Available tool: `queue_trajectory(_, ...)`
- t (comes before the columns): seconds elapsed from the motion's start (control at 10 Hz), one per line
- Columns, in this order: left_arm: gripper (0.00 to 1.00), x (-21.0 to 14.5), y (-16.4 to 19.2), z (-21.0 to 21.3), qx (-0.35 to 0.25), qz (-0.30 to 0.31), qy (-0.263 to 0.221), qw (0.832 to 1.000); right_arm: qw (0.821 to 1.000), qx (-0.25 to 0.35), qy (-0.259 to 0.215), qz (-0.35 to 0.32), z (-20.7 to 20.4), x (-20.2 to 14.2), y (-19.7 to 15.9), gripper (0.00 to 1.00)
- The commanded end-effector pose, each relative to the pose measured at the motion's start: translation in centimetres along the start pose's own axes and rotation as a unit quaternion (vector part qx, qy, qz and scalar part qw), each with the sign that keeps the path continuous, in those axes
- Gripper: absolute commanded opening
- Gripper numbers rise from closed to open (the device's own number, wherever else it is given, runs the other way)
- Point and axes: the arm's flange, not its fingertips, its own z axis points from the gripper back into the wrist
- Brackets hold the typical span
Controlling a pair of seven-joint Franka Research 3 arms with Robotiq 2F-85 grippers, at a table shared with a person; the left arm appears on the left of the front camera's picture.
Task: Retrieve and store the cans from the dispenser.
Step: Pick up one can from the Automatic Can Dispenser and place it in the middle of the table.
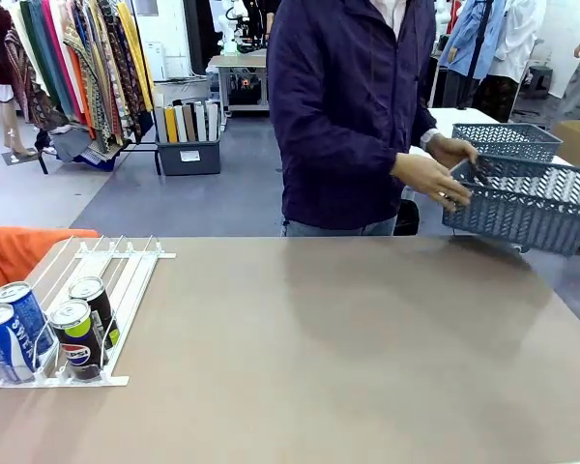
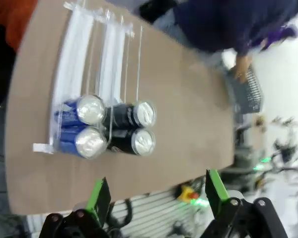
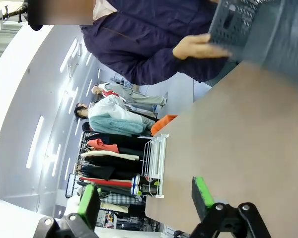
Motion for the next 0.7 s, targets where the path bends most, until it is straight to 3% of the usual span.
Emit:
queue_trajectory(0.0,1.00,-0.8,-5.9,-2.9,0.110,-0.125,0.052,0.985,1.000,0.009,-0.003,0.011,0.1,0.3,0.2,1.00)
queue_trajectory(0.3,1.00,-2.5,-11.5,-9.0,0.262,-0.209,0.077,0.939,1.000,0.009,-0.003,0.011,0.1,0.3,0.2,1.00)
queue_trajectory(0.5,1.00,-3.9,-12.5,-12.5,0.283,-0.229,0.099,0.926,1.000,0.009,-0.003,0.011,0.1,0.3,0.2,1.00)
queue_trajectory(0.6,1.00,-4.0,-12.8,-13.7,0.288,-0.209,0.105,0.929,1.000,0.009,-0.003,0.011,0.1,0.3,0.2,1.00)
